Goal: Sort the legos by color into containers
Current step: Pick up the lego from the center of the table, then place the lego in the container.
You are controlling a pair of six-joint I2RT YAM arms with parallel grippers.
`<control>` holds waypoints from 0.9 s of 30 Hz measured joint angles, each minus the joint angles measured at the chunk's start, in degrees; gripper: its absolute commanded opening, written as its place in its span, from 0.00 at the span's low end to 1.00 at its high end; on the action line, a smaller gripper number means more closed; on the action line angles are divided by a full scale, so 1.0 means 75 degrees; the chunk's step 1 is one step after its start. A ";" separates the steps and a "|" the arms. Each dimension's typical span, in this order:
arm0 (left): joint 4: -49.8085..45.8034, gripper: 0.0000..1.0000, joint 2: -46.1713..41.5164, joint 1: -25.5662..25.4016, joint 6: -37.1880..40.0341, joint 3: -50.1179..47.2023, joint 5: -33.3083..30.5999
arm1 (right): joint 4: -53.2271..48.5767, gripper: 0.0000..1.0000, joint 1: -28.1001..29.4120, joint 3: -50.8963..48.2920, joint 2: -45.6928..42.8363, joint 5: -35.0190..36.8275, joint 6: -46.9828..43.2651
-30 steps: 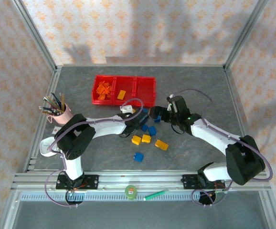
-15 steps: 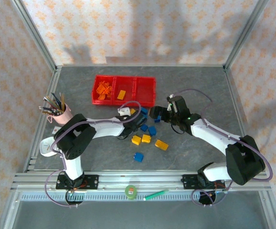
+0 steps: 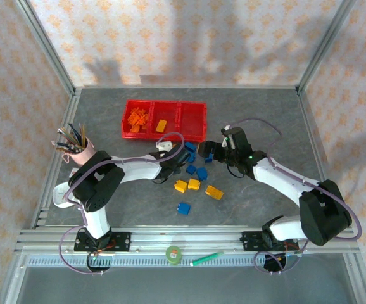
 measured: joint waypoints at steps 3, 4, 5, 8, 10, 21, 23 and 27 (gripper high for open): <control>0.0032 0.33 0.0015 0.0041 0.0000 0.0015 0.0026 | 0.0000 1.00 -0.0003 0.0000 0.0000 -0.0003 0.0000; 0.0041 0.32 0.0015 0.0041 0.0006 0.0015 0.0026 | 0.0000 1.00 -0.0003 0.0000 0.0000 -0.0006 0.0000; 0.0044 0.32 0.0006 0.0041 0.0006 0.0015 0.0023 | 0.0000 1.00 -0.0003 0.0000 0.0000 -0.0026 0.0000; 0.0044 0.31 -0.0041 0.0041 0.0006 0.0015 0.0058 | 0.0000 1.00 0.0000 0.0000 0.0000 -0.0076 0.0000; 0.0050 0.31 -0.0096 0.0047 0.0009 0.0015 0.0149 | 0.0000 1.00 0.0000 0.0003 0.0000 -0.0122 0.0003; -0.0391 0.32 -0.0915 0.0478 0.0621 0.0822 -0.0044 | 0.0172 1.00 -0.0003 0.0425 0.0015 -0.0312 0.0067; -0.0501 0.32 -0.0874 0.0731 0.0860 0.1311 -0.0195 | 0.0277 1.00 -0.0003 0.0536 0.0050 -0.0312 0.0102; -0.0603 0.32 -0.0414 0.1166 0.1256 0.2349 -0.0411 | 0.0420 1.00 -0.0003 0.0705 0.0172 -0.0309 0.0152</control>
